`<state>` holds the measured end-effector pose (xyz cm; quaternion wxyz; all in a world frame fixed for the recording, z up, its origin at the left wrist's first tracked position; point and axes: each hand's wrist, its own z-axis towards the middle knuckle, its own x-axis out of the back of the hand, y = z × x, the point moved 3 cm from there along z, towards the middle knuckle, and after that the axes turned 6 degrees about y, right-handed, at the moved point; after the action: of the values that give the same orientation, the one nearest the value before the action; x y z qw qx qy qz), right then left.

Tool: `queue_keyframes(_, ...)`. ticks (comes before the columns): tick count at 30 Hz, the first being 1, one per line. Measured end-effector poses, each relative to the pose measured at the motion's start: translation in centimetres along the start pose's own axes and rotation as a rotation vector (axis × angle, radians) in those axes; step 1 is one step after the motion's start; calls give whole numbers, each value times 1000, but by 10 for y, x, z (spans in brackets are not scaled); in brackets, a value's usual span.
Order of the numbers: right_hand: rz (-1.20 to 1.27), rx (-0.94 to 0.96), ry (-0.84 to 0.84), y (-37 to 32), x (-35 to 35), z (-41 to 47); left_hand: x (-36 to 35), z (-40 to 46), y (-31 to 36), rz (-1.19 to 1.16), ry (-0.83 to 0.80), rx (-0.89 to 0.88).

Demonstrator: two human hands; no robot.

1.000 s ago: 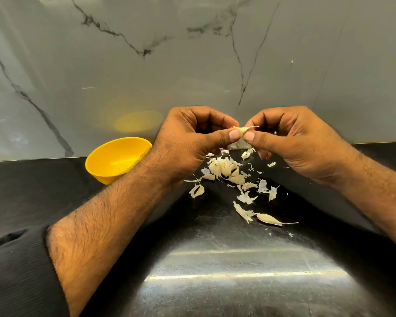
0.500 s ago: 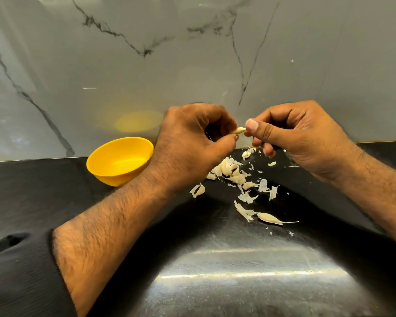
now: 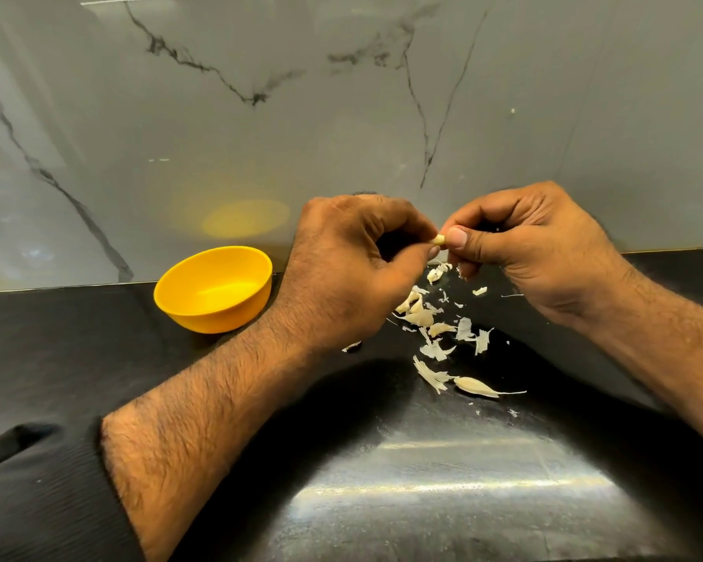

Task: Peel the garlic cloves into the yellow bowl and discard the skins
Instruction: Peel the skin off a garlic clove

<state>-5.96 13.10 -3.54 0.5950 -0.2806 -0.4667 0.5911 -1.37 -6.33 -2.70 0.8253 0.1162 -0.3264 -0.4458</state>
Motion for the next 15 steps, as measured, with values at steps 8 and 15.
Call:
queue_keyframes(8, 176, -51, -89, 0, -1, 0, 2, 0, -15, -358, -79, 184)
queue_keyframes(15, 180, -46, -166, 0, 0, 0, -1, -1, -20, -415, -109, 244)
